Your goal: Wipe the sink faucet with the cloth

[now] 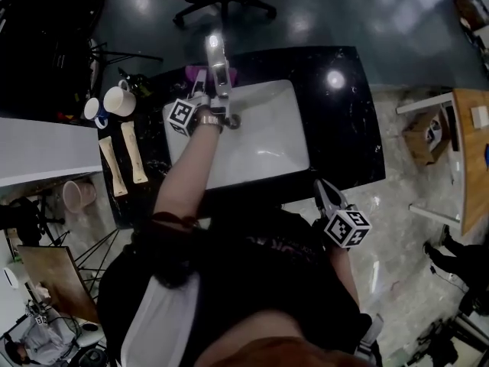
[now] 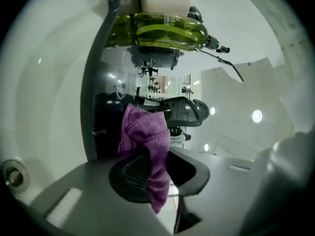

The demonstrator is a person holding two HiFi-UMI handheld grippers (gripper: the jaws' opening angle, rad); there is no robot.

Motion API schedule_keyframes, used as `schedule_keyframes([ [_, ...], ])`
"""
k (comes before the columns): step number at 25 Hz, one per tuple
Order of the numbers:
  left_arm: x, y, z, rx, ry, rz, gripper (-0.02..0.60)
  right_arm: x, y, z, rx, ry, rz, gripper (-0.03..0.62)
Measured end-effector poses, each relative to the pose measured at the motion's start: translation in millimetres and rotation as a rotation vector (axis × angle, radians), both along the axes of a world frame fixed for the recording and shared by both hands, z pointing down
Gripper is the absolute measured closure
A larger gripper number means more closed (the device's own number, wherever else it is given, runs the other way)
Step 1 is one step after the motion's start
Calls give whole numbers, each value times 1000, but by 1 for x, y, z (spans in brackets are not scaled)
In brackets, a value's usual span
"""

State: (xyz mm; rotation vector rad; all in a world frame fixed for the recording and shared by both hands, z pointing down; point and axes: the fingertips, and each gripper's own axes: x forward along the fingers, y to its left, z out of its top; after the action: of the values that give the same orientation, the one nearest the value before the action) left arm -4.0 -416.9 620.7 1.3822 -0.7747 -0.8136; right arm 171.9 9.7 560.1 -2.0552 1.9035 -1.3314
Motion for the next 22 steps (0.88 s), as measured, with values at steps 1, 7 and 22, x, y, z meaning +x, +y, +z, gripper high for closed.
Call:
schedule_keyframes([
  [1, 2, 0, 0, -7, 37, -12, 508, -1, 1, 0, -3, 0, 3, 583],
  [7, 13, 5, -23, 4, 387, 6, 511, -6, -1, 7, -12, -26, -4, 583],
  [22, 15, 20, -50, 138, 494, 207, 511, -16, -8, 8, 3, -33, -40, 583],
])
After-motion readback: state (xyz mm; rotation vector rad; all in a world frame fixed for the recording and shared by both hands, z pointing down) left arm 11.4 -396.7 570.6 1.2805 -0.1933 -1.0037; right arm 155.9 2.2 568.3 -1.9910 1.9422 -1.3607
